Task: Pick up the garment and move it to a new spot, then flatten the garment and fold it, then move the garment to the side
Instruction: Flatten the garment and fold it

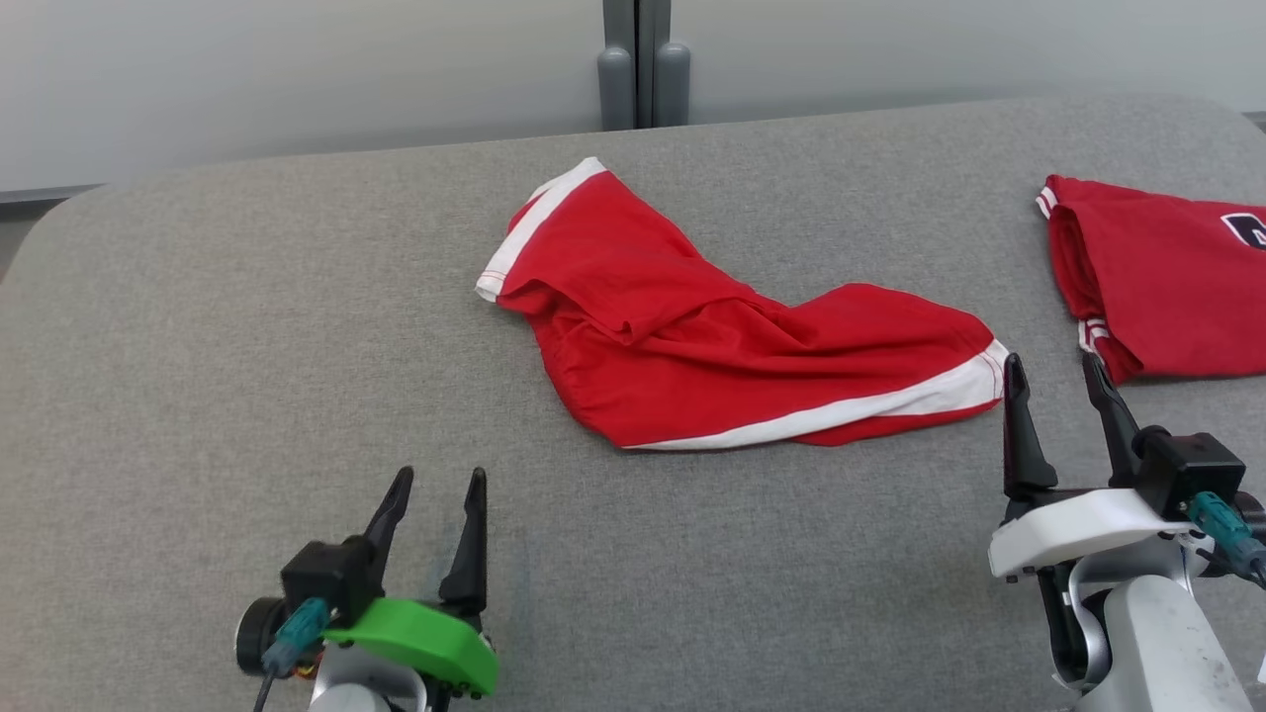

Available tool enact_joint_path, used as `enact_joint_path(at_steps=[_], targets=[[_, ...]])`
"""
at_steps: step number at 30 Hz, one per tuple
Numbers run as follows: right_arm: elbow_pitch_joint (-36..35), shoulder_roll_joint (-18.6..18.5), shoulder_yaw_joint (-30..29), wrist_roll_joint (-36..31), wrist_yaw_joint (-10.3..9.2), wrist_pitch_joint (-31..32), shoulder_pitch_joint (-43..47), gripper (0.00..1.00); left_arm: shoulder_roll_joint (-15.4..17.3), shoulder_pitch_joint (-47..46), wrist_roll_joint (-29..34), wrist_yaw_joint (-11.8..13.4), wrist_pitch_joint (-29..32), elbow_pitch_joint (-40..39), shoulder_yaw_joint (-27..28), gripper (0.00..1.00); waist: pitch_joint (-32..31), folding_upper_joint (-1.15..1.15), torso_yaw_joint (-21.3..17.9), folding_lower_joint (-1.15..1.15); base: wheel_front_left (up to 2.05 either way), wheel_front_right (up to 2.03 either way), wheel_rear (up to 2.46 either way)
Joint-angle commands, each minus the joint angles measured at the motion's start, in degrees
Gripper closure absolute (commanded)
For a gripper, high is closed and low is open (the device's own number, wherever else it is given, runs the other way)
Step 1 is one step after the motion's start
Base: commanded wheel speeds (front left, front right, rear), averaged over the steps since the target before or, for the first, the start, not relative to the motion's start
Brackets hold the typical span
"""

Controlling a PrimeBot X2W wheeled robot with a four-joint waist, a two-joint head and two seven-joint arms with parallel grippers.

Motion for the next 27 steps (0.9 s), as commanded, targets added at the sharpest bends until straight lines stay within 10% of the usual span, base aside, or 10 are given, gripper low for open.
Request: enact_joint_path(at_steps=[1,18,19,22,27], targets=[[-1.0,-0.1,1.0,0.5,-0.09,-0.1,0.3,0.0,0.1,-2.9,0.7,-0.4,0.5,1.4,-1.1,0.0,1.7,-0.01,-1.8,0.0,0.0,0.0,0.0],[-6.5,0.0,4.6,1.8,-0.09,-0.1,-2.0,0.0,0.1,-22.0,-1.3,0.6,3.7,24.4,-6.3,0.0,9.1,-0.01,-11.1,0.0,0.0,0.0,0.0],[-6.7,-0.1,4.6,1.8,-0.09,-0.1,-2.0,0.0,0.2,-22.4,-1.5,0.7,3.7,25.1,-6.3,0.04,9.2,-0.01,-11.3,0.0,0.0,0.0,0.0],[-7.4,0.0,4.3,2.0,-0.09,-0.1,-1.6,0.0,0.1,-23.4,-2.7,0.4,3.2,26.7,-6.5,1.0,9.4,-0.01,-11.7,0.0,0.0,0.0,0.0],[-7.6,0.0,3.4,2.1,-0.09,-0.1,-1.1,0.0,0.2,-24.0,-3.6,0.0,1.1,25.6,-7.7,1.0,8.7,-0.01,-10.7,0.0,0.0,0.0,0.0]])
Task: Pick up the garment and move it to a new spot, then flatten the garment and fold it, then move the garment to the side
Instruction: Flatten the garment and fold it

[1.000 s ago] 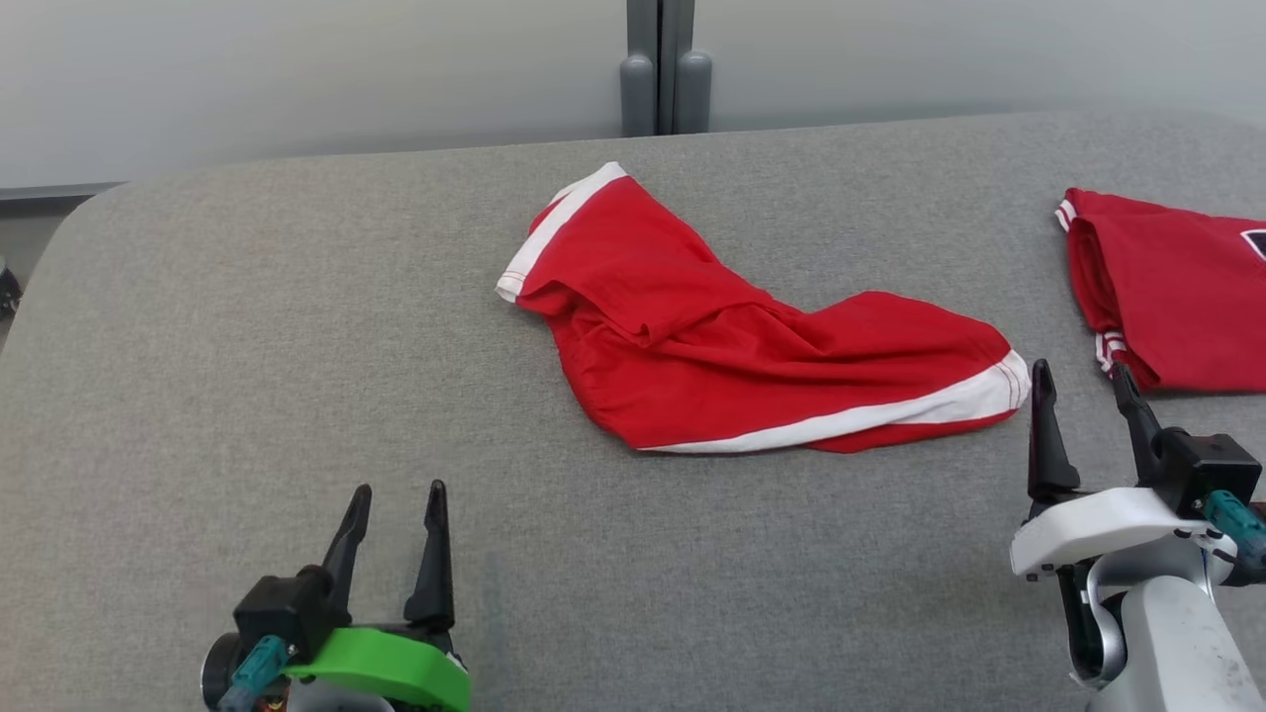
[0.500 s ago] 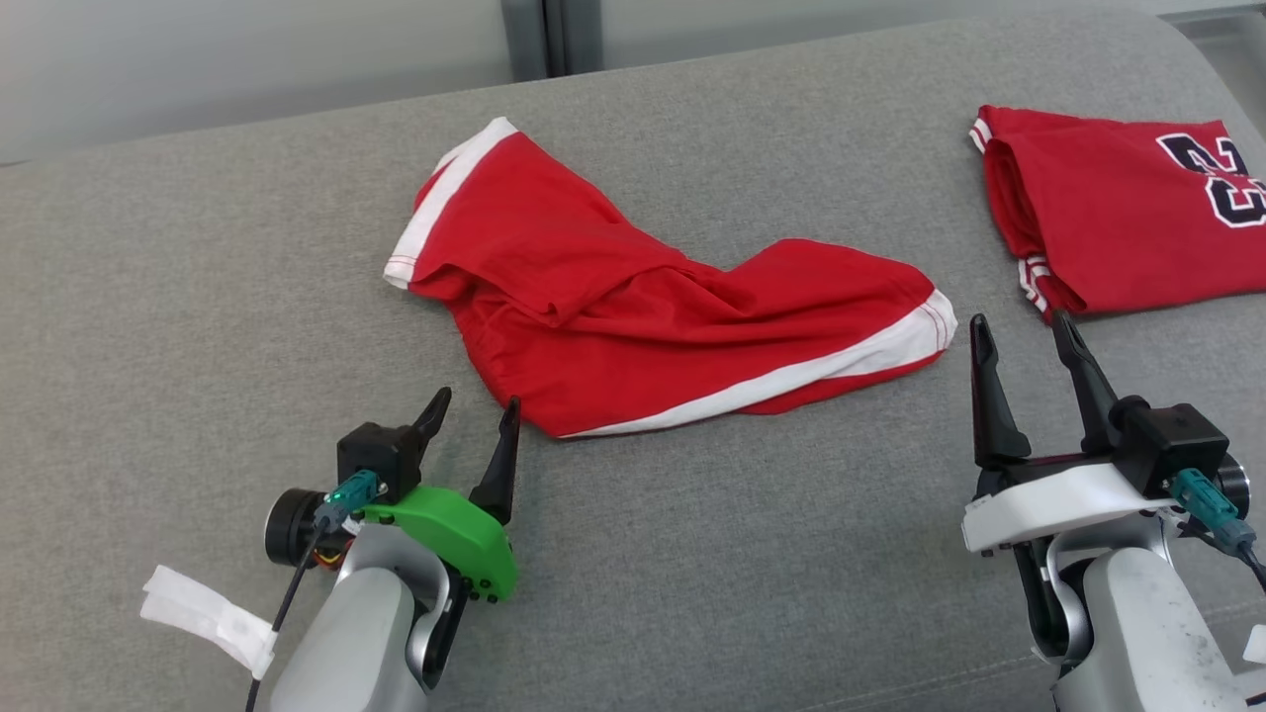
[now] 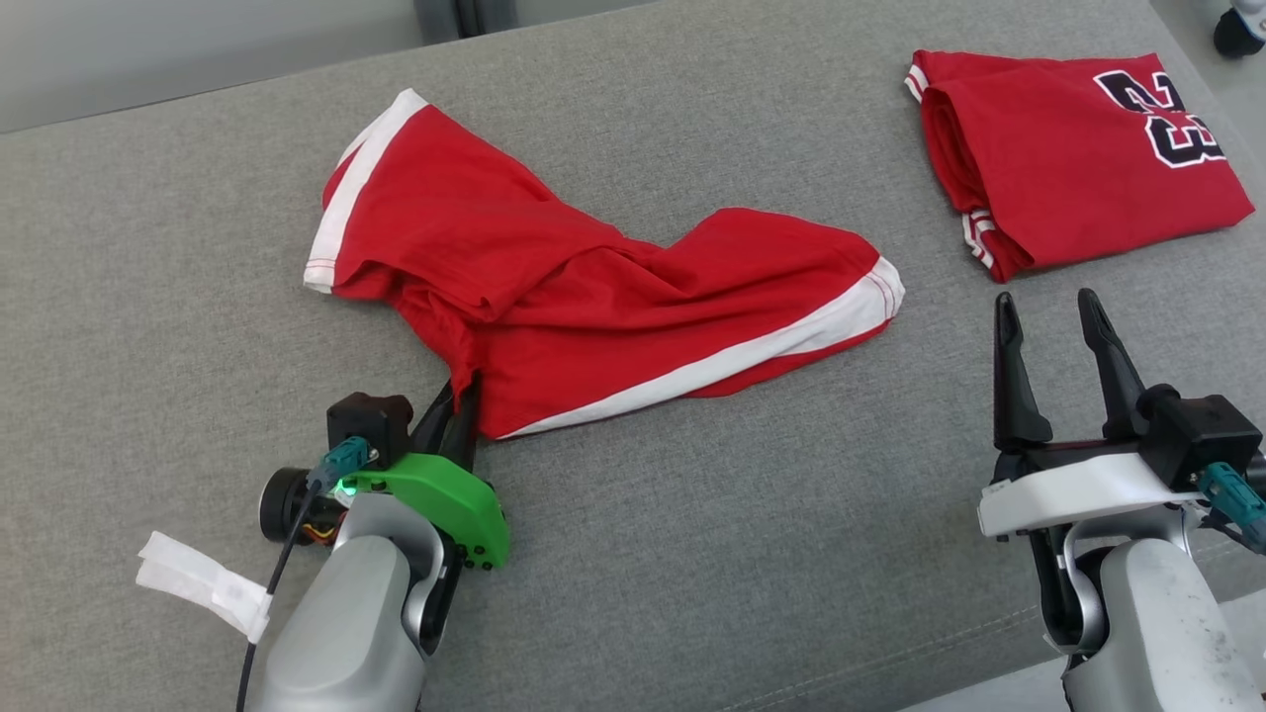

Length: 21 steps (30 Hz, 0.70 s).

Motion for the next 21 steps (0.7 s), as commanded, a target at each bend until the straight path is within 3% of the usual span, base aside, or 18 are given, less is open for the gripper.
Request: enact_joint_path(at_steps=[1,6,12,21], targets=[[-0.3,0.0,-0.1,0.3,-0.09,-0.1,0.5,0.0,0.3,-0.6,0.1,-0.1,-0.7,-0.6,-0.2,1.0,-0.7,0.0,0.8,0.0,0.0,0.0,0.0],[-0.1,-0.1,-0.1,0.7,-0.09,-0.1,1.0,0.0,0.9,2.4,1.4,0.7,-1.8,-6.5,-0.6,1.0,-2.2,0.0,3.1,0.0,0.0,0.0,0.0],[0.3,-0.1,-0.5,0.8,-0.09,-0.1,2.1,0.0,3.1,10.1,2.1,3.1,-2.0,-19.6,-0.1,1.0,-4.1,0.0,5.6,0.0,0.0,0.0,0.0],[0.4,-0.1,-0.1,1.3,-0.09,-0.1,2.1,0.0,7.5,23.0,0.4,8.4,8.7,-37.6,1.4,1.0,-4.6,0.0,6.1,0.0,0.0,0.0,0.0]])
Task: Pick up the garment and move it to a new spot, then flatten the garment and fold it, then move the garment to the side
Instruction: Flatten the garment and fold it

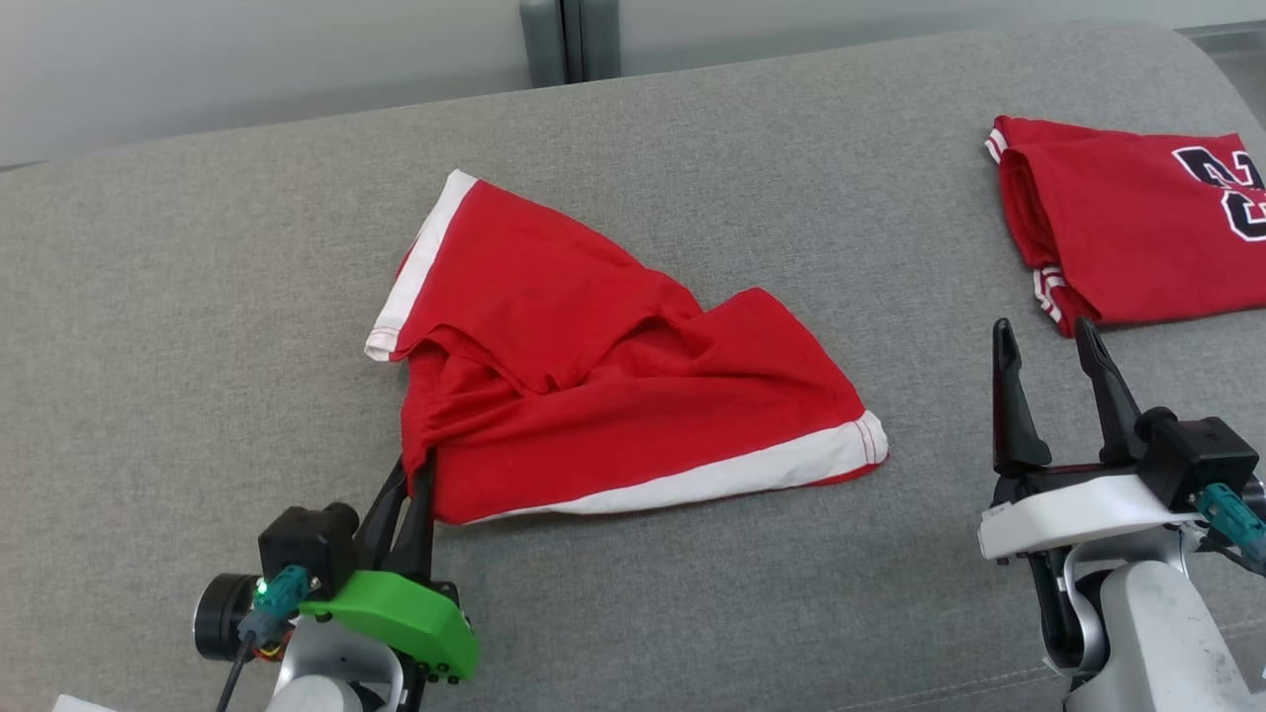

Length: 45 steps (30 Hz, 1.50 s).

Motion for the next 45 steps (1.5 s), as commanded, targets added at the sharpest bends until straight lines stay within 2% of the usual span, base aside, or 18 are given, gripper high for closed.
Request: enact_joint_path(at_steps=[1,5,9,15,20,21,22,23,31,39,45], targets=[[0.0,-0.1,0.3,0.3,-0.09,-0.1,-0.1,0.0,0.5,0.5,-0.4,0.4,1.2,-0.8,0.2,1.0,0.3,0.0,-0.5,0.0,0.0,0.0,0.0],[0.1,-0.1,0.6,0.4,-0.09,-0.1,-0.9,0.0,0.0,-1.6,-2.0,-0.1,3.8,0.2,0.1,1.0,1.4,0.0,-2.1,0.0,0.0,0.0,0.0],[0.2,-0.1,0.9,0.4,-0.09,-0.1,-1.5,0.0,-0.7,-5.8,-2.8,-1.0,5.2,5.5,0.1,1.0,2.9,0.0,-4.2,0.0,0.0,0.0,0.0],[0.2,-0.1,0.9,0.2,-0.09,-0.1,-2.3,0.0,-1.3,-14.0,-2.2,-1.9,5.0,15.1,-0.2,1.0,5.2,0.0,-7.7,0.0,0.0,0.0,0.0],[0.1,-0.1,0.9,0.2,-0.09,-0.1,-2.2,0.0,-1.8,-18.0,-1.9,-2.4,3.2,21.1,-0.3,1.0,5.7,0.0,-9.0,0.0,0.0,0.0,0.0],[0.1,-0.1,0.8,0.2,-0.09,-0.1,-2.0,0.0,-1.9,-18.4,-2.0,-2.6,2.4,21.8,-0.3,0.8,5.6,0.0,-9.1,0.0,0.0,0.0,0.0],[0.1,-0.1,0.6,0.1,-0.09,-0.1,-1.8,0.0,-2.0,-18.6,-2.0,-2.7,1.8,22.2,-0.3,0.49,5.5,0.0,-9.0,0.0,0.0,0.0,0.0],[0.1,-0.1,0.3,-0.1,-0.09,-0.1,-1.5,0.0,-2.1,-18.6,-2.0,-2.8,0.9,22.5,-0.3,0.0,5.2,0.0,-8.7,0.0,0.0,0.0,0.0],[0.5,-0.1,0.2,-0.6,-0.09,-0.1,-0.2,0.0,-2.2,-14.0,-2.6,-3.3,-3.2,17.9,-1.1,0.0,2.3,0.0,-4.9,0.0,0.0,0.0,0.0],[0.8,-0.1,0.2,-1.1,-0.09,-0.1,0.4,0.0,-1.3,-6.4,-4.0,-1.9,-3.1,9.1,-0.9,0.0,0.0,0.0,-1.6,0.0,0.0,0.0,0.0],[0.9,-0.1,0.2,-1.2,-0.09,-0.1,0.6,0.0,-0.5,-3.4,-4.9,-1.1,-2.5,6.2,-0.4,0.0,-0.2,0.0,-0.5,0.0,0.0,0.0,0.0]])
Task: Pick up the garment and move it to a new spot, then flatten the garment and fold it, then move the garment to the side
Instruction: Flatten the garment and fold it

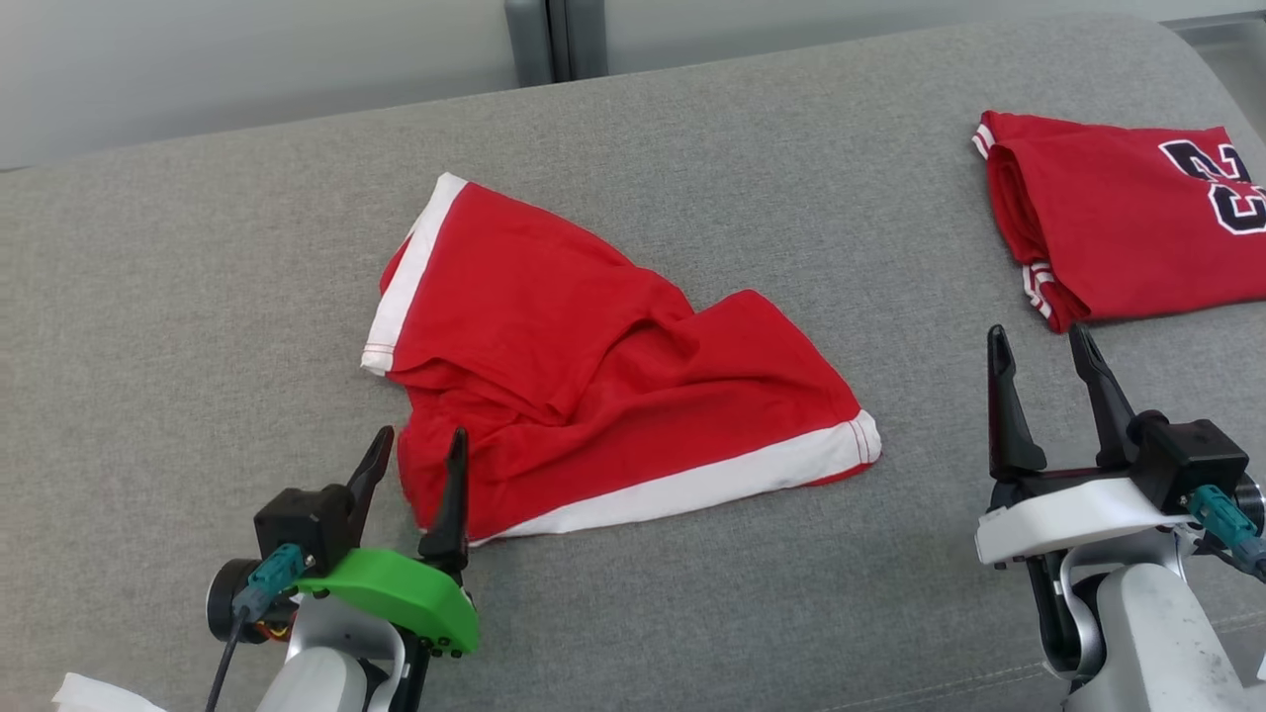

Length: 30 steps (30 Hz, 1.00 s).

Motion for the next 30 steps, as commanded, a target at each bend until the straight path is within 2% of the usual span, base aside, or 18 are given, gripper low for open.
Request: enact_joint_path(at_steps=[1,9,17,22,30], targets=[[0.1,-0.1,0.1,-0.1,-0.09,-0.1,0.5,0.0,0.3,0.7,-0.6,0.4,0.1,-0.6,0.2,0.0,-0.3,0.0,0.4,0.0,0.0,0.0,0.0],[0.4,-0.1,-0.2,-0.5,-0.09,-0.1,0.9,0.0,1.2,3.4,-1.8,1.8,-1.7,-3.1,2.4,0.0,-0.8,0.0,0.8,0.0,0.0,0.0,0.0],[0.3,-0.1,0.1,-0.1,-0.09,-0.1,0.5,0.0,2.5,7.7,-2.3,2.5,-1.0,0.6,2.7,0.0,-0.4,0.0,0.8,0.0,0.0,0.0,0.0],[0.2,-0.1,-0.2,-0.4,-0.09,-0.1,0.0,0.0,1.8,7.8,-2.8,1.6,-1.1,3.8,1.7,0.0,0.1,0.0,0.5,0.0,0.0,0.0,0.0],[0.3,-0.1,0.0,-0.6,-0.09,-0.1,-0.7,0.0,-0.1,1.9,-1.5,-0.2,-2.8,7.9,-0.8,0.0,0.8,0.0,-0.4,0.0,0.0,0.0,0.0]])
